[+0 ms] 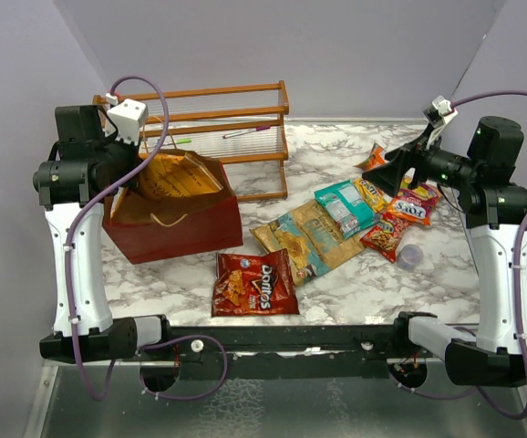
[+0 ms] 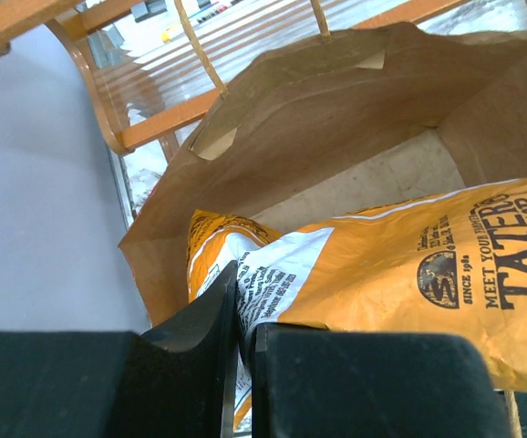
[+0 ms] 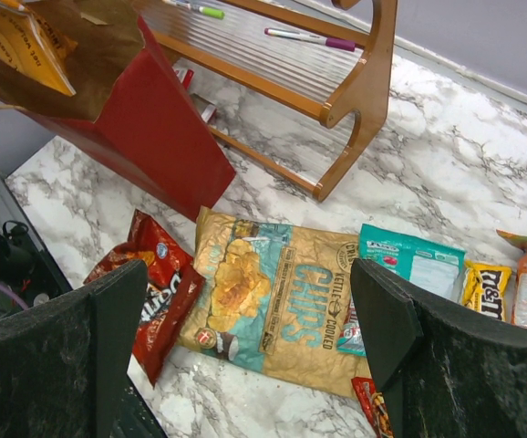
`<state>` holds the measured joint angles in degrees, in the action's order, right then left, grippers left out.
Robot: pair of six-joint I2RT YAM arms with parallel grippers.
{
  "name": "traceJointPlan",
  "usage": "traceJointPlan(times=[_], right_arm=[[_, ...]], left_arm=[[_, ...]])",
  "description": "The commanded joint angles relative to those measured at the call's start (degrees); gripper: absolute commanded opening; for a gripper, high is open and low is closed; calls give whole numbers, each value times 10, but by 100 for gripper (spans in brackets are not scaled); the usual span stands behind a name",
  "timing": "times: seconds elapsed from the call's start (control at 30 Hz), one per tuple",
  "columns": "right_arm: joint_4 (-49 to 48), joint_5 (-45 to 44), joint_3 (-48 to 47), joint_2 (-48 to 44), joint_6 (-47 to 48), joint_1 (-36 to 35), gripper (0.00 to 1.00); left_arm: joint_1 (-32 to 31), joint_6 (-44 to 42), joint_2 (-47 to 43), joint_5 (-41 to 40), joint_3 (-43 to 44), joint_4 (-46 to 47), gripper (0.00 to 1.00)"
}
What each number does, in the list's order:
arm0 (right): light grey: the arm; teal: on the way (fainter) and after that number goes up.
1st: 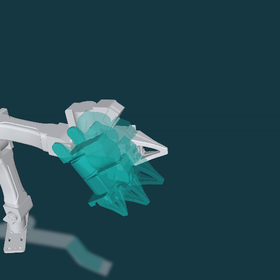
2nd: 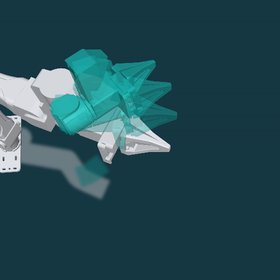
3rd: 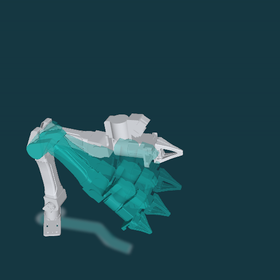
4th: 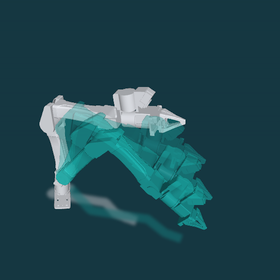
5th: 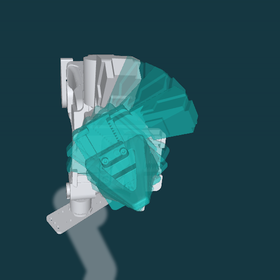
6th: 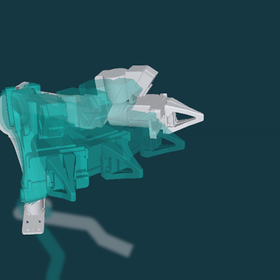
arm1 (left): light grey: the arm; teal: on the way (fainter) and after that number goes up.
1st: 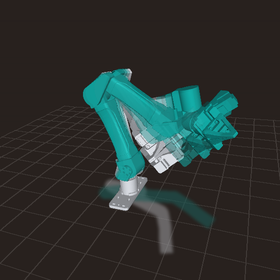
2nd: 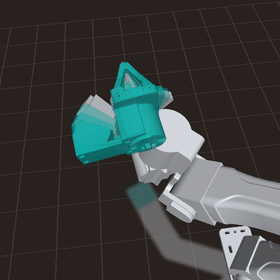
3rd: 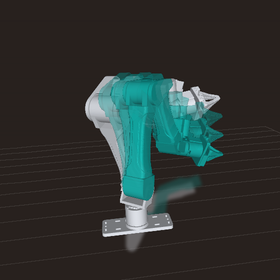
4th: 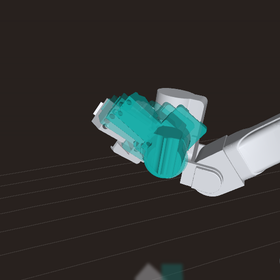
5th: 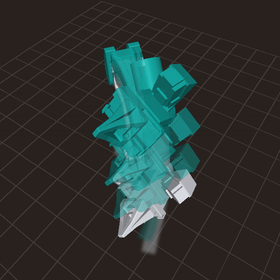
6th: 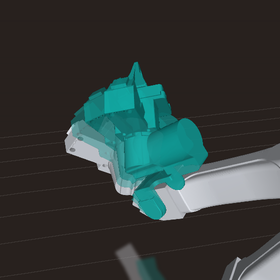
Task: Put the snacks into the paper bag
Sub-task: Place the snack in the paper bag.
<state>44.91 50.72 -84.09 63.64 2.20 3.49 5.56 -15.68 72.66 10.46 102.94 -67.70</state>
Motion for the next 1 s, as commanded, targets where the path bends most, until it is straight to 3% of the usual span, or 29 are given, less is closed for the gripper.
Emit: traceJointPlan(times=[0.0,0.23,0.67,0.97], right_arm=[[-9,11,-6,0,1,5,94],[7,-34,-14,20,29,5,94],[41,-146,68,61,129,5,97],[17,-172,127,37,151,5,98]], left_arm=[[2,-23,-2,5,-20,19,0],[-22,-64,24,-3,-44,13,0],[-140,-104,51,-91,-133,45,0],[-159,-127,78,-97,-144,28,1]])
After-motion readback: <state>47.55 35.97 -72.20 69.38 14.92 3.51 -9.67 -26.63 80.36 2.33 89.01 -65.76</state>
